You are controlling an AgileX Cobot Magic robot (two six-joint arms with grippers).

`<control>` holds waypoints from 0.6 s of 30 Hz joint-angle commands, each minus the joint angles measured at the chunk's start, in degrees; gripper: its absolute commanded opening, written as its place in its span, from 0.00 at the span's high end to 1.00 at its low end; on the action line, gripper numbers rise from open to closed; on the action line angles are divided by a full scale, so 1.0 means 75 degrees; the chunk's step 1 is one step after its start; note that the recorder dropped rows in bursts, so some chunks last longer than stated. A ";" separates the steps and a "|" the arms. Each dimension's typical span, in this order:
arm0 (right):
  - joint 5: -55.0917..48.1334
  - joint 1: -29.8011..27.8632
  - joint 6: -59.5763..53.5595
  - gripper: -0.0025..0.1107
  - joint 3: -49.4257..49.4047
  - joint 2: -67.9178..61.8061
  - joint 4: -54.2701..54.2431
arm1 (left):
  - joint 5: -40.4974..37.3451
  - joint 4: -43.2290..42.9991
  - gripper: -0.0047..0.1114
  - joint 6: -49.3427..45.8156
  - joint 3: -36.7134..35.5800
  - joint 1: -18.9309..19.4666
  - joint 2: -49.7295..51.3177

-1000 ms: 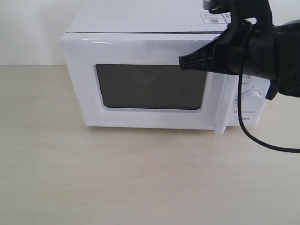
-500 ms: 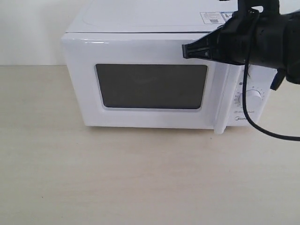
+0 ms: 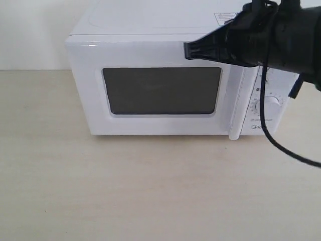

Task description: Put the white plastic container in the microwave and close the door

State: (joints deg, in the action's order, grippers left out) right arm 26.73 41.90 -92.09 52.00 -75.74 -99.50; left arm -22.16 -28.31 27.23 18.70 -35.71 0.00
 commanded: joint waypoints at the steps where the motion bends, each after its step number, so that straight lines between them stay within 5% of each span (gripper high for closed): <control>1: 0.1055 0.1145 -0.0182 0.98 -0.0625 0.0977 -0.0052 | 0.0048 -0.0034 0.92 0.0023 -0.0039 -0.0021 0.0000; 11: 0.1415 0.3118 -0.0036 0.98 -0.2222 0.2949 -0.0059 | 0.0048 -0.0034 0.92 0.0023 -0.0039 -0.0021 0.0000; 18: 0.1377 0.3325 0.0085 0.98 -0.2222 0.3608 -0.0059 | 0.0048 -0.0034 0.92 0.0023 -0.0039 -0.0021 0.0000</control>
State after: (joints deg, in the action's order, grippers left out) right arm 37.10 66.62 -91.90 35.72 -50.34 -100.10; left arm -22.16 -28.44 27.23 18.70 -35.71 0.00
